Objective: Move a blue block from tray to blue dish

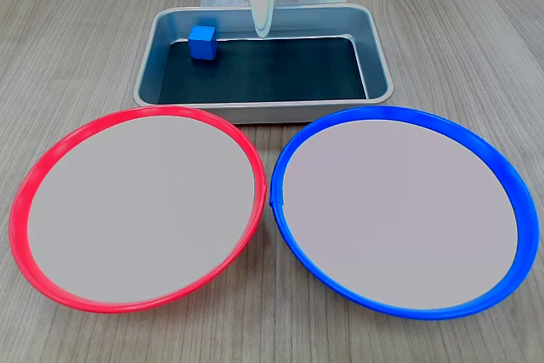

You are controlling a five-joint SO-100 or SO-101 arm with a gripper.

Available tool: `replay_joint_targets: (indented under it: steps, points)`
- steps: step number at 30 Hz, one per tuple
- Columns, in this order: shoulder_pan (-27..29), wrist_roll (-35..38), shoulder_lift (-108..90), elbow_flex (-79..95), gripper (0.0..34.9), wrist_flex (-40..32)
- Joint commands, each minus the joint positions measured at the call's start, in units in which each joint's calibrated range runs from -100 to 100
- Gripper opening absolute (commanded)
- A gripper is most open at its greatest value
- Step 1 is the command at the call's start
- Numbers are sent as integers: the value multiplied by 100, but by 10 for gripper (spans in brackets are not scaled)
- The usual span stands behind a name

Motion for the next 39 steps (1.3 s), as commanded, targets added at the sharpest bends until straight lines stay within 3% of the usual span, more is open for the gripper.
replay_joint_targets:
  steps: [1, 5, 14, 19, 22, 25, 27, 32, 36, 39]
  points:
    - [23, 20, -34, 0, 3, 11]
    - [-381, 254, -34, 0, 3, 11]
    - [-400, 298, 9, -127, 3, 218]
    - [240, 537, 1399, -1657, 3, 1134]
    - [1068, 650, 3377, -3396, 3, 2025]
    - [1548, 718, 4529, -4151, 3, 2240]
    - [1783, 830, 5041, -4342, 23, 2256]
    - [2442, 1236, 5902, -4452, 118, 2042]
    - [2593, 1441, 6320, -4379, 180, 1934]
    - [2564, 1495, 6490, -4315, 173, 1868]
